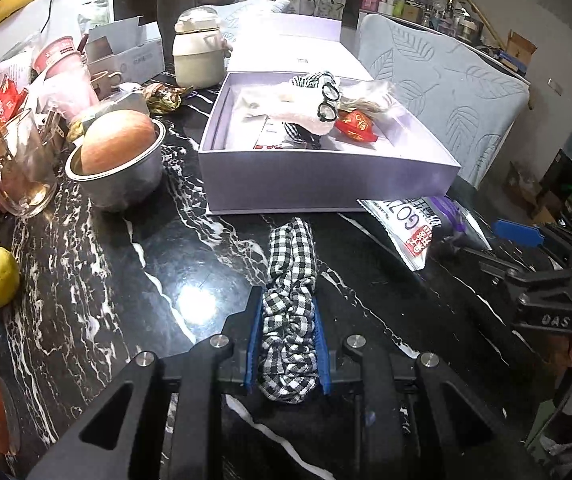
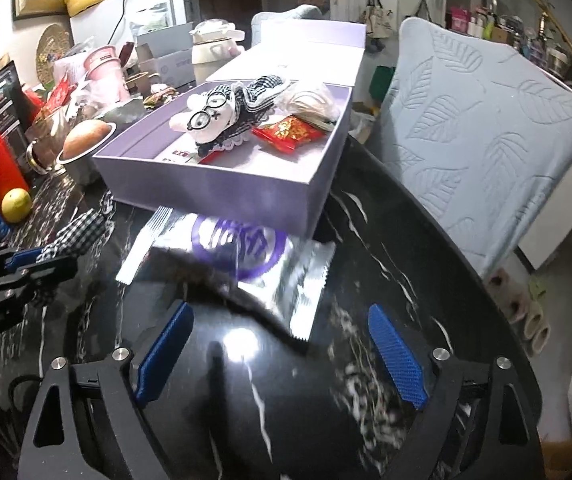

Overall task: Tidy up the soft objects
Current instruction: 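Close the left gripper on the gingham scrunchie while the right gripper approaches the silver snack packet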

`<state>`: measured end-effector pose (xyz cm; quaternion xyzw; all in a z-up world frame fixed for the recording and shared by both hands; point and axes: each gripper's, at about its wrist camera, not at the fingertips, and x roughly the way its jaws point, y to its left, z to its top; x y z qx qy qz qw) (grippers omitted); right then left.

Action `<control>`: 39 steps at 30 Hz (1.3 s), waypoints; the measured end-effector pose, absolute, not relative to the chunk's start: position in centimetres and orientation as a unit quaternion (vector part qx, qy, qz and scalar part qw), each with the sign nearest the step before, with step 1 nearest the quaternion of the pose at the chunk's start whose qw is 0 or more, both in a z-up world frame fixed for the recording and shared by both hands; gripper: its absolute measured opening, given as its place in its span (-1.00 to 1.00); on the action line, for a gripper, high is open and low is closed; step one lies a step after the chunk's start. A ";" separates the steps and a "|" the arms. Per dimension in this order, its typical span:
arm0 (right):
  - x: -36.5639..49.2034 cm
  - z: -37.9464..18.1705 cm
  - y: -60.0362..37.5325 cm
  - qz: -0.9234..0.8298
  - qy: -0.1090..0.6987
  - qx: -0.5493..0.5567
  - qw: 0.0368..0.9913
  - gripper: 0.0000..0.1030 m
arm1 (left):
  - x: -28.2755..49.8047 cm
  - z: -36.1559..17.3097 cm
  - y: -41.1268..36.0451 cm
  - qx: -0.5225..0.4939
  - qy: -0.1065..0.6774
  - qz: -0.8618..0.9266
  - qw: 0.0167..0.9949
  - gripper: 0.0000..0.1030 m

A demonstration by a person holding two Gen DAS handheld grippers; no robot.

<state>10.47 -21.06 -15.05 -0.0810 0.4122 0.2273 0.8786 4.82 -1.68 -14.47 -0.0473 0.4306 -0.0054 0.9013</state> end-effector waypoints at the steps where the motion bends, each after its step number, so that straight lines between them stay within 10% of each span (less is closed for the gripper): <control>1: 10.7 -15.2 -21.0 0.230 0.414 -0.079 0.877 0.75 | 4.9 -14.5 -1.6 -0.048 0.431 -0.006 0.901 -0.56; 5: 11.7 -15.7 -20.8 0.243 0.421 -0.071 0.871 0.71 | 5.0 -14.6 -1.8 -0.049 0.434 -0.011 0.900 -0.56; 13: 10.9 -15.8 -21.1 0.249 0.424 -0.051 0.869 -0.29 | 4.5 -14.2 -2.0 -0.045 0.431 -0.015 0.901 -0.56; 32: 2.5 -14.3 -19.4 0.273 0.422 -0.039 0.864 -0.30 | 1.0 -13.7 -1.6 -0.057 0.428 -0.009 0.902 -0.56; 39: 2.7 -13.3 -19.0 0.232 0.402 -0.087 0.882 0.49 | 0.8 -14.1 -1.0 -0.063 0.430 -0.006 0.901 -0.56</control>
